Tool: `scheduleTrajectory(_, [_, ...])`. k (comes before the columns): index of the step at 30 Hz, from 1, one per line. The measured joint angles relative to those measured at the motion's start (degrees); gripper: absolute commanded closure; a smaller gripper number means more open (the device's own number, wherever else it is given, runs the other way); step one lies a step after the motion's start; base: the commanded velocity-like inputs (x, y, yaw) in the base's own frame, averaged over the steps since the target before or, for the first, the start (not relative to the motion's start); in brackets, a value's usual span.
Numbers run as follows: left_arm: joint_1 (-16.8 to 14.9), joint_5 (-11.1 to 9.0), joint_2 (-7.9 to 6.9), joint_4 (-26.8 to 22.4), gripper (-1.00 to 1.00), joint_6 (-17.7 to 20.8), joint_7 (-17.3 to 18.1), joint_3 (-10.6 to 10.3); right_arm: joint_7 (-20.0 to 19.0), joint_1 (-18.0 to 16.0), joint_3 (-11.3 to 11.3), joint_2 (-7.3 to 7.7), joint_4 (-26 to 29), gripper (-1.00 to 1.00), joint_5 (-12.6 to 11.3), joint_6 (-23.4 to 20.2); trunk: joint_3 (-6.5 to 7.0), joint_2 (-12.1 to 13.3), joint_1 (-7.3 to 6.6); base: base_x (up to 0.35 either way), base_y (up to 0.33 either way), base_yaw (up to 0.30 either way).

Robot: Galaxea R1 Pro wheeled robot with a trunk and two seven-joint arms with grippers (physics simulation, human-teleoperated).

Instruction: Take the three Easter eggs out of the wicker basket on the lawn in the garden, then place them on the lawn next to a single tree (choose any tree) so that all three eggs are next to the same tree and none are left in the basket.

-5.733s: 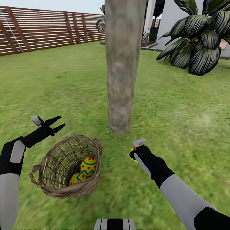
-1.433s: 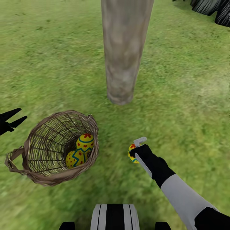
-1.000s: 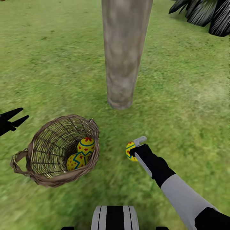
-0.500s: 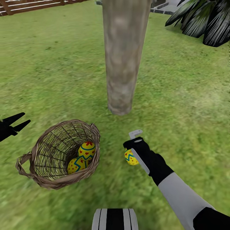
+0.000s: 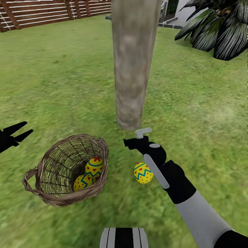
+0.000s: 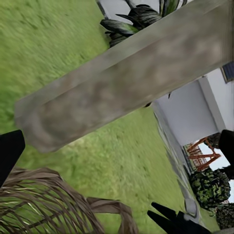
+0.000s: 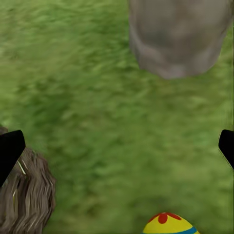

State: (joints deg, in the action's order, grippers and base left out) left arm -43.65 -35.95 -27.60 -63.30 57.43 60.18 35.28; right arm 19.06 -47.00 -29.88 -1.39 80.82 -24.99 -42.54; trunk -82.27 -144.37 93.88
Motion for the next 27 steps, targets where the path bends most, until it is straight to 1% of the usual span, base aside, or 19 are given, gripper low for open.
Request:
scheduleTrajectory(1, [0.00,0.00,0.00,0.00,-1.00,0.00,-0.01,0.00,-0.02,0.01,0.39,0.02,0.03,-1.00,-0.07,0.01,0.22,0.01,-0.03,0.000,0.000,0.000])
scheduleTrajectory(4, [-0.01,0.00,0.00,0.00,-1.00,0.00,-0.02,0.01,-0.19,0.01,4.16,0.06,0.20,-1.00,-0.22,-0.02,0.89,0.05,-0.10,0.000,0.000,0.000])
scheduleTrajectory(5, [-0.01,0.00,0.00,0.00,-1.00,0.00,-0.02,0.01,-0.54,0.02,4.86,0.06,0.22,-1.00,-0.27,-0.03,1.11,0.07,-0.13,0.000,0.000,0.000])
scheduleTrajectory(7, [0.00,0.00,0.00,0.00,-1.00,0.00,-0.02,0.01,-2.60,0.02,6.05,0.12,0.21,-1.00,-0.32,-0.24,1.55,0.09,-0.18,0.000,0.000,0.000])
scheduleTrajectory(10, [0.00,0.00,0.00,0.00,-1.00,0.00,-0.01,0.01,-7.27,0.01,8.26,0.36,0.17,-1.00,-0.32,-2.25,2.22,0.13,-0.26,0.000,0.000,0.000])
scheduleTrajectory(11, [0.01,0.00,0.00,0.00,-1.00,0.00,0.00,0.01,-9.99,0.01,10.30,0.43,0.17,-1.00,-0.28,-3.10,2.44,0.15,-0.28,0.000,0.000,0.000])
scheduleTrajectory(13, [0.01,0.00,0.00,0.00,-1.00,0.00,-0.01,0.01,-14.66,0.10,13.63,0.48,0.12,-1.00,-0.38,-3.76,2.88,0.17,-0.34,0.000,0.000,0.000])
scheduleTrajectory(15, [0.01,0.00,0.00,0.00,-1.00,0.00,-0.02,0.01,-19.76,0.51,16.54,0.51,0.06,-1.00,-0.96,-4.86,3.32,0.20,-0.39,0.000,0.000,0.000])
scheduleTrajectory(16, [0.01,0.01,0.00,0.00,-1.00,0.00,-0.05,0.01,-23.65,0.87,17.83,0.53,0.04,-1.00,-1.36,-6.07,3.54,0.21,-0.41,0.000,0.000,0.000])
scheduleTrajectory(19, [0.00,0.00,0.00,0.05,-1.00,0.00,-0.07,0.00,-31.99,1.23,19.03,0.53,0.02,-1.00,-1.28,-8.01,4.21,0.25,-0.49,0.000,0.000,0.000])
scheduleTrajectory(20, [0.00,0.00,0.00,0.05,-1.00,0.00,-0.07,0.00,-33.61,1.26,19.15,0.53,0.02,-1.00,-1.24,-8.21,4.43,0.27,-0.52,0.000,0.000,0.000])
scheduleTrajectory(23, [0.00,0.03,0.00,0.08,-1.00,0.00,-0.07,-0.01,-36.47,1.31,19.33,0.55,0.02,-1.00,-1.22,-8.51,5.10,0.31,-0.59,0.000,0.000,0.000])
scheduleTrajectory(27, [0.01,0.01,0.00,0.08,-1.00,0.00,-0.07,0.00,-37.04,1.32,19.36,0.52,0.07,-1.00,-1.21,-8.58,5.98,0.36,-0.69,0.000,0.000,0.039])
